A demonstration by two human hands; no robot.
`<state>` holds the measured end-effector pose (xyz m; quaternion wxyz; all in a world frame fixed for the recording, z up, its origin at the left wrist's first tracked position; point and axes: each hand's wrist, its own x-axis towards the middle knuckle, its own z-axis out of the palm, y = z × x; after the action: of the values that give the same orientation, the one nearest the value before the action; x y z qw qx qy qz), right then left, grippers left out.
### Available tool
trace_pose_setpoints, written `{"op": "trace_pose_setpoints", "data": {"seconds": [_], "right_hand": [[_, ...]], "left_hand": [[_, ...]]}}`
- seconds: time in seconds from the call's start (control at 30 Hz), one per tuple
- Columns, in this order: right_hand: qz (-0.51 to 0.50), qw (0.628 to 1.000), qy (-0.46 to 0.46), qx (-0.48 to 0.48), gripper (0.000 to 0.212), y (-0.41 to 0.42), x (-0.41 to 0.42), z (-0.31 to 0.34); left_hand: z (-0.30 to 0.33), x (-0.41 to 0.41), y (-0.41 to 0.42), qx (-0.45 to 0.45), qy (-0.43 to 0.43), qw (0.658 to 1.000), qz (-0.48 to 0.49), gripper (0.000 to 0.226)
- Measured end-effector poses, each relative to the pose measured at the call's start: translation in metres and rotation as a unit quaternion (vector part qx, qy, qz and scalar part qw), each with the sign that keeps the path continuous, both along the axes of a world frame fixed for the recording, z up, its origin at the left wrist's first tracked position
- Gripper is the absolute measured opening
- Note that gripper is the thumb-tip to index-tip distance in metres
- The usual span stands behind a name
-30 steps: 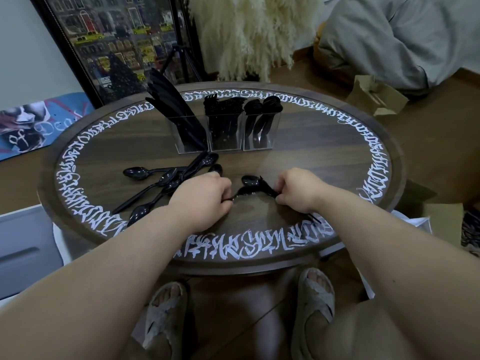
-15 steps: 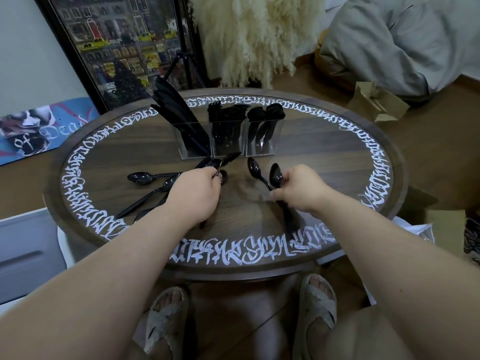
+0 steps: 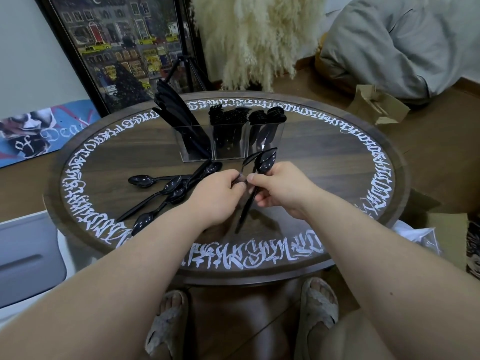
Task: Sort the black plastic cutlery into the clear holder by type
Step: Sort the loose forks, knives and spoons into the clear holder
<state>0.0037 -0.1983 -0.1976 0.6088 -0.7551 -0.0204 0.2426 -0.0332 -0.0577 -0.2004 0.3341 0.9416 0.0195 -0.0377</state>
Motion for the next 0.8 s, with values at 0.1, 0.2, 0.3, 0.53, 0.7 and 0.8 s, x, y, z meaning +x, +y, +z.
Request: {"op": "trace_pose_setpoints", "data": {"seconds": [0.1,0.2,0.3,0.53,0.7,0.8], "right_hand": [[-0.025,0.999,-0.015,-0.016,0.023,0.001,0.002,0.0],[-0.126,0.99,-0.056,-0.028,0.026,-0.004,0.01,0.001],[-0.155,0.975,-0.143,-0.074,0.027,-0.011,0.012,0.004],[-0.153,0.959,-0.208,-0.112,0.011,-0.009,0.015,0.0],[-0.132,0.958,-0.234,-0.101,0.013,-0.005,0.012,-0.001],[-0.11,0.955,-0.254,-0.106,0.015,-0.005,0.01,0.001]], "left_hand": [[0.001,0.0,0.004,-0.002,0.004,1.0,0.008,0.02],[0.003,-0.001,0.006,-0.023,0.018,1.0,0.009,0.027],[0.003,-0.003,0.008,-0.051,0.032,0.998,0.007,0.029],[0.004,-0.005,0.007,-0.049,0.04,0.998,-0.004,0.029],[0.008,-0.005,0.004,-0.063,0.034,0.997,-0.019,0.034],[0.01,-0.007,0.002,-0.104,0.056,0.993,-0.017,0.035]]}}
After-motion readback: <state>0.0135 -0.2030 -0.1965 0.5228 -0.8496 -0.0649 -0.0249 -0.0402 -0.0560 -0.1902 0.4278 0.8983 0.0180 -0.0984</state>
